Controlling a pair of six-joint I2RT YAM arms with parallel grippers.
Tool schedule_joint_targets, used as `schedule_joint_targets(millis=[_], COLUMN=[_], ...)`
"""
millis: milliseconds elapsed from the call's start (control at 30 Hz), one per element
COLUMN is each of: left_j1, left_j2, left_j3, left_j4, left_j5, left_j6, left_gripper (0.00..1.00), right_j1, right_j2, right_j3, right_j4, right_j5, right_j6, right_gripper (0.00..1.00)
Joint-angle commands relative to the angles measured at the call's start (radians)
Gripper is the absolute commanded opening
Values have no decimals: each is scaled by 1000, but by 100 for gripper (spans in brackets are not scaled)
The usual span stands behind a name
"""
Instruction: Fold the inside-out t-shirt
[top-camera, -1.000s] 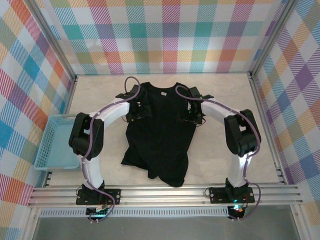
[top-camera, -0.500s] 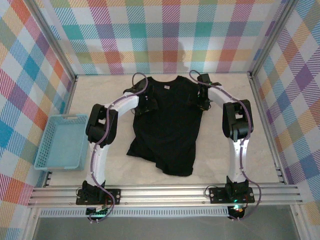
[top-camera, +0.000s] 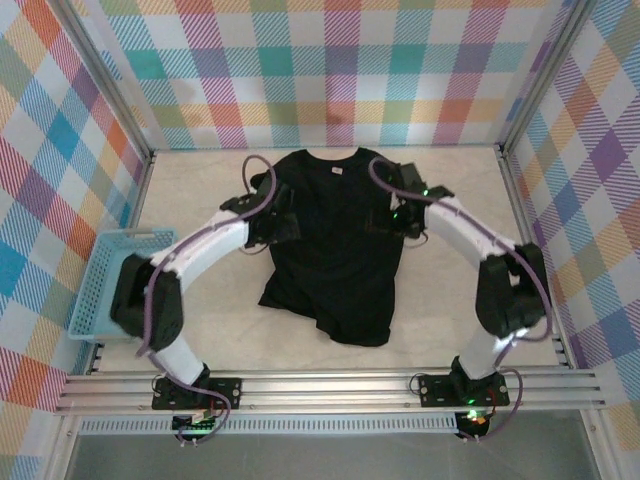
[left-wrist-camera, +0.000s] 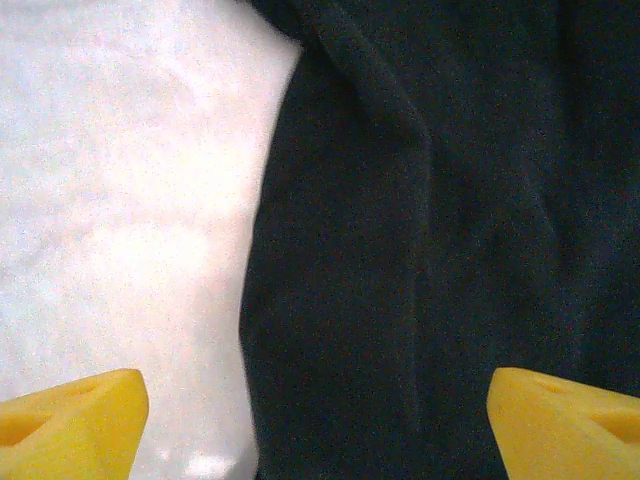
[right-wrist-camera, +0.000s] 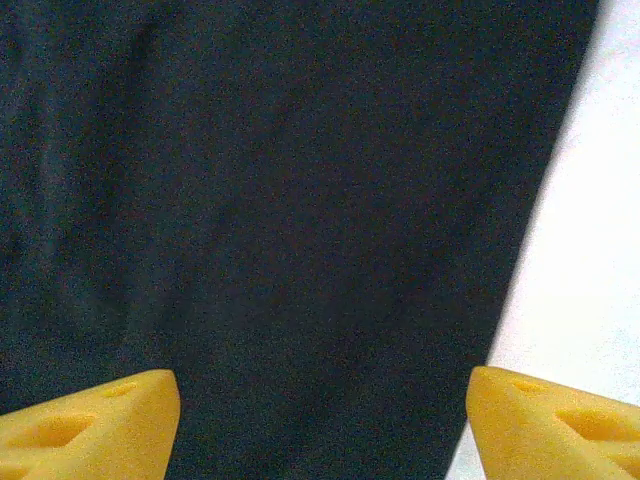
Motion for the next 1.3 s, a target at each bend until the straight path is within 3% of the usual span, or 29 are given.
schedule_joint_targets(millis=[0,133,233,333,467,700,867,967,1100,1267], left_j1=[-45,-139,-186,-192,-203,-381,-402,-392,-370,-359], left_j2=[-96,-144,-120,-102,-89,-86,-204,-296,-395,-401], left_j3=[-158,-273,-327,-382,-428,-407,-423,-440,-491,-514], left_j4=[43,99,142,190,240,237,145,86,88,100], left_j5=[28,68,77,89,113,73,-72,-151,-163,-156], left_j6=[-26,-36,-68,-105,-138,-226,-273,-261,-235,-205], left_gripper=[86,84,79,74,65,60,67,73,75,75], right_j1=[99,209,225,222,139,-23,-26,30,184,313], right_j2=[-91,-193,-206,-172,-79,67,-27,-168,-350,-482], right_j3=[-164,-310,-412,-454,-433,-284,-263,-309,-373,-487], right_j4=[-17,13,106,161,176,181,110,57,-40,-23], right_j5=[5,-16,-92,-71,-41,-43,13,52,123,53], right_j6=[46,124,197,233,217,134,90,53,46,157], right_gripper=[76,76,75,75,74,71,73,75,75,69])
